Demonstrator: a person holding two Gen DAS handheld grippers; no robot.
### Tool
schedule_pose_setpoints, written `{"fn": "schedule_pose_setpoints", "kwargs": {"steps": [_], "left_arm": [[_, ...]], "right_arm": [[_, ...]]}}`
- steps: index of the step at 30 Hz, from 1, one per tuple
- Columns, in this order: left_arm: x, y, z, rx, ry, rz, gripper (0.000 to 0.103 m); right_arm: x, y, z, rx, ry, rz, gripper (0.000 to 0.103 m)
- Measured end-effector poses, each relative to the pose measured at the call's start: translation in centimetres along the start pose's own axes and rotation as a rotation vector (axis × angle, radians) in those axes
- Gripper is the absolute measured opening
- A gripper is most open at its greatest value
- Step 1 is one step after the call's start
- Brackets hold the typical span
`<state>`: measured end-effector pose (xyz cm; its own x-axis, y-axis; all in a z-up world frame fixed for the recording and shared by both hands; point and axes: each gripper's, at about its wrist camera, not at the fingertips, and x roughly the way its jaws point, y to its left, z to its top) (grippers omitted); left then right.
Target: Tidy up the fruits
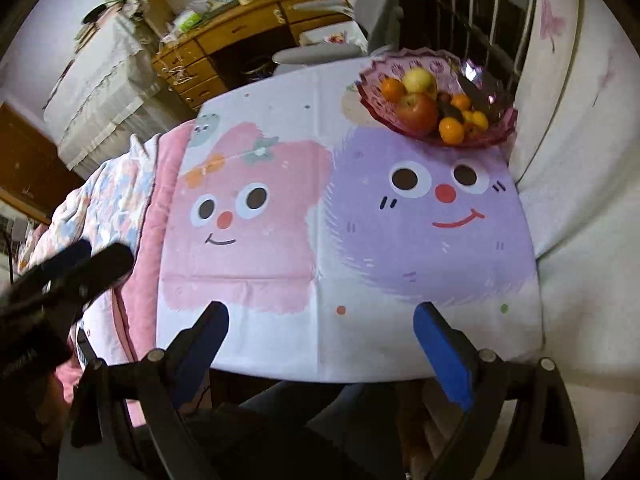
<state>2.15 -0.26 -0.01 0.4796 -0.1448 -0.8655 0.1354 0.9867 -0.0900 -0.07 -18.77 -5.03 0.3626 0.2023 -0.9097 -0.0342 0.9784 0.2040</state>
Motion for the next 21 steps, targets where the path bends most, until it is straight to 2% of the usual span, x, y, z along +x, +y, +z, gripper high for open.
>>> {"fn": "schedule_pose_setpoints", "kwargs": {"steps": [4, 5, 7, 11, 15, 21], "left_arm": [[-2.7, -1.1, -0.4, -0.012, -0.050, -0.023, 0.093], [-3.2, -1.3, -0.5, -0.013, -0.063, -0.023, 0.096], [-4.3, -1.7, -1.0, -0.015, -0.089, -0.009, 0.101], [-5.1, -2.2, -2.1, -0.021, -0.116, 0.020, 0.102], [-5.4, -2.6, -3.0, -0.028, -0.118, 0.092, 0.102], [-5.4, -2.4, -4.0, -0.051, -0.108, 0.122, 0.102]], "right_arm": [[-3.1, 0.4, -1.0, -0.031, -0.041, 0.012, 0.094], [-3.9, 0.5, -1.3, -0.038, -0.046, 0.016, 0.095], [-5.4, 0.6, -1.9, -0.047, -0.079, 0.010, 0.095], [-7.9, 0.7, -3.1, -0.041, -0.176, -0.012, 0.096], [-8.0, 0.9, -4.1, -0.043, -0.190, -0.004, 0.101], [-8.3, 0.8, -4.8, -0.040, -0.227, -0.026, 0.103]]}}
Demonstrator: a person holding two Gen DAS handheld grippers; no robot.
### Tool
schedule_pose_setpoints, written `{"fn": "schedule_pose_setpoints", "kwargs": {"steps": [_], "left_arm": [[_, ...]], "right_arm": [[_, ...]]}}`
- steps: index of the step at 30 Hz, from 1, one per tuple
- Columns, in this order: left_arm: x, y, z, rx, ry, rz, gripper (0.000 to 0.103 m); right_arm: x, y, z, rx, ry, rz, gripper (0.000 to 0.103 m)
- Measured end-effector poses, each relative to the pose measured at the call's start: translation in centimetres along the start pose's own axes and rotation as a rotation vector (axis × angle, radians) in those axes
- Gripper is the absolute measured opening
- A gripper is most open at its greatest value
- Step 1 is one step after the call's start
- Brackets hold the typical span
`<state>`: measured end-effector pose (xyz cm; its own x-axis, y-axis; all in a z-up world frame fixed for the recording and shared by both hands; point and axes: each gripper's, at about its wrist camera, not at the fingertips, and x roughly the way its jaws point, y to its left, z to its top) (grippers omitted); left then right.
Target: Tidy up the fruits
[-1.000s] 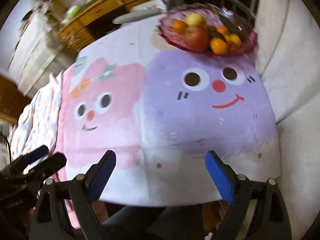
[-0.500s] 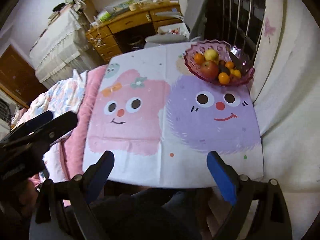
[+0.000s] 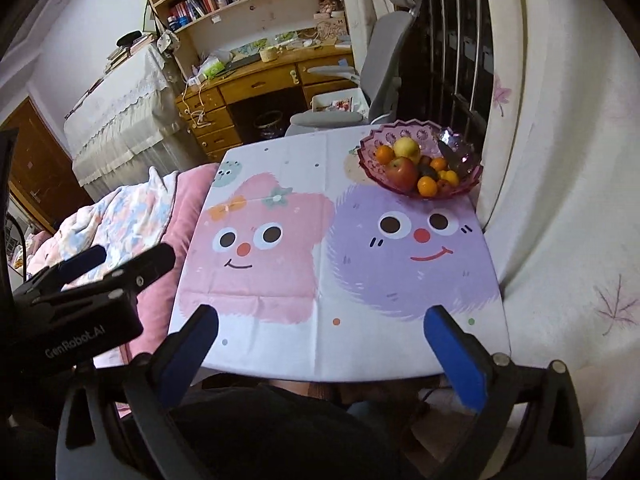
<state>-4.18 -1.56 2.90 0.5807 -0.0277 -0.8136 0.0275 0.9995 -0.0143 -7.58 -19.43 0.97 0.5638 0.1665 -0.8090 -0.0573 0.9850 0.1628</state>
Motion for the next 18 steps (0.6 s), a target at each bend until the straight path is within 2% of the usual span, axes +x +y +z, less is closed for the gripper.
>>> {"fn": "schedule_pose_setpoints", "kwargs": {"steps": [18], "left_arm": [[0.21, 0.22, -0.96, -0.014, 0.021, 0.017, 0.102]], "right_arm": [[0.33, 0.36, -0.65, -0.005, 0.013, -0.006, 0.103]]}}
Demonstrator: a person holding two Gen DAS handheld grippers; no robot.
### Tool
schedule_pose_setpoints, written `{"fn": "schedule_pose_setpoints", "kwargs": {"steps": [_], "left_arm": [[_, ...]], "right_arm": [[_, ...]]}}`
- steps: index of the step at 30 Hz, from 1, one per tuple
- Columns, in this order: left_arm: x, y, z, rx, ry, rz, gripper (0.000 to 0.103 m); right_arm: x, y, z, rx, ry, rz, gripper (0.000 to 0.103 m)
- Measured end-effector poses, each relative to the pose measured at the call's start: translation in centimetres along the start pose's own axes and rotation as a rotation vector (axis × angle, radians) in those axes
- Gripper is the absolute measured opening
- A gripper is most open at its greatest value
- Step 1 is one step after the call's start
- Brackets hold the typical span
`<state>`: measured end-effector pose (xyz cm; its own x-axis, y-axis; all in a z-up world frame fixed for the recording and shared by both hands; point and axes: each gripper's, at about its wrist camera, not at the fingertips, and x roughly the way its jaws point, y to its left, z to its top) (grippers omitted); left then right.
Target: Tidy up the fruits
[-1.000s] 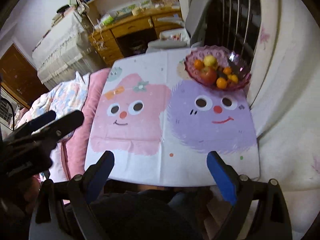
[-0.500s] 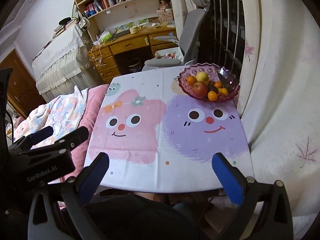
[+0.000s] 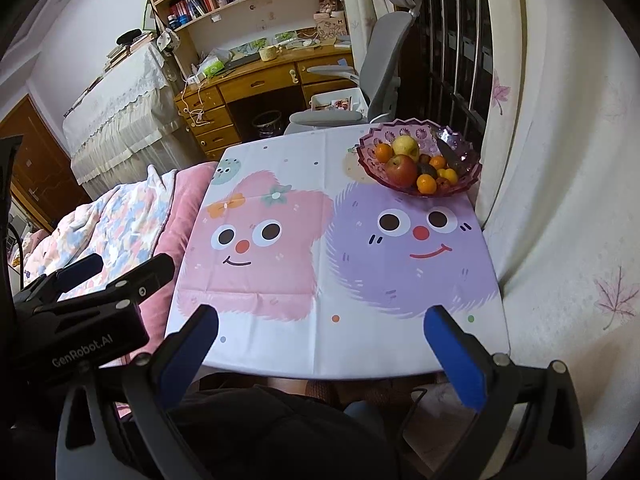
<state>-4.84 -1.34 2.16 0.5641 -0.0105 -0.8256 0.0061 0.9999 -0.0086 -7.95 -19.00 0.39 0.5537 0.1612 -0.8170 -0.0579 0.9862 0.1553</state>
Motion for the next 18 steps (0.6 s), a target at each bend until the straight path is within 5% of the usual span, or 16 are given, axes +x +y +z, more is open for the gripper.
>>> {"fn": "schedule_pose_setpoints", "kwargs": {"steps": [18], "left_arm": [[0.8, 0.1, 0.0, -0.001, 0.020, -0.001, 0.102]], "right_arm": [[1.3, -0.6, -0.3, 0.006, 0.022, 0.001, 0.103]]}}
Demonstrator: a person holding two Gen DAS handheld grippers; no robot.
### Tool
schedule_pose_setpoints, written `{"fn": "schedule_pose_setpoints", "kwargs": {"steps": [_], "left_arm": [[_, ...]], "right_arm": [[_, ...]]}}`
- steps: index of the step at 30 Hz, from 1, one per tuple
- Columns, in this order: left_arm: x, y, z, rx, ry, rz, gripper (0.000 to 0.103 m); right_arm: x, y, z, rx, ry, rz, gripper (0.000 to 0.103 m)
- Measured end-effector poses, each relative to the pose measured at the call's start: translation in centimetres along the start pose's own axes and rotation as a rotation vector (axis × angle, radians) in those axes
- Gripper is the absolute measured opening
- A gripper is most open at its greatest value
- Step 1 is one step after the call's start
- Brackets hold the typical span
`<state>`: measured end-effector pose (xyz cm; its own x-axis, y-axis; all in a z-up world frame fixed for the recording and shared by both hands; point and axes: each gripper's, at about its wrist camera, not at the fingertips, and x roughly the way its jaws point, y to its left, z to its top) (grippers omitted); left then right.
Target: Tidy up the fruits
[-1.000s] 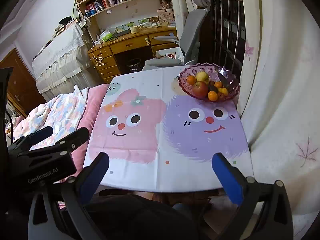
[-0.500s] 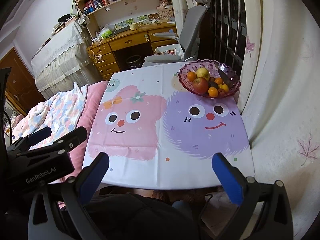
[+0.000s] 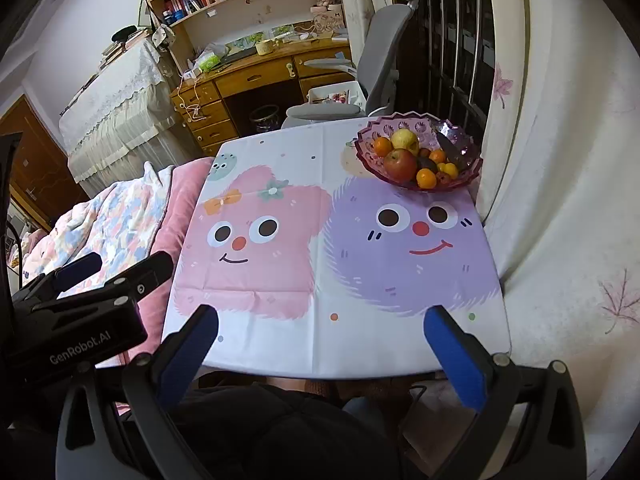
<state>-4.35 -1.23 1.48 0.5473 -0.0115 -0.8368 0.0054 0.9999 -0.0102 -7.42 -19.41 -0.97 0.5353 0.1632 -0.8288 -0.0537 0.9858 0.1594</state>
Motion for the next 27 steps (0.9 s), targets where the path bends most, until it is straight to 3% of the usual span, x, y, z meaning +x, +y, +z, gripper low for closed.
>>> {"fn": "schedule_pose_setpoints", "kwargs": {"steps": [27], "left_arm": [[3.3, 0.7, 2.9, -0.011, 0.058, -0.005, 0.102]], "right_arm": [[2.6, -0.6, 3.1, -0.003, 0.077, -0.001, 0.103]]}}
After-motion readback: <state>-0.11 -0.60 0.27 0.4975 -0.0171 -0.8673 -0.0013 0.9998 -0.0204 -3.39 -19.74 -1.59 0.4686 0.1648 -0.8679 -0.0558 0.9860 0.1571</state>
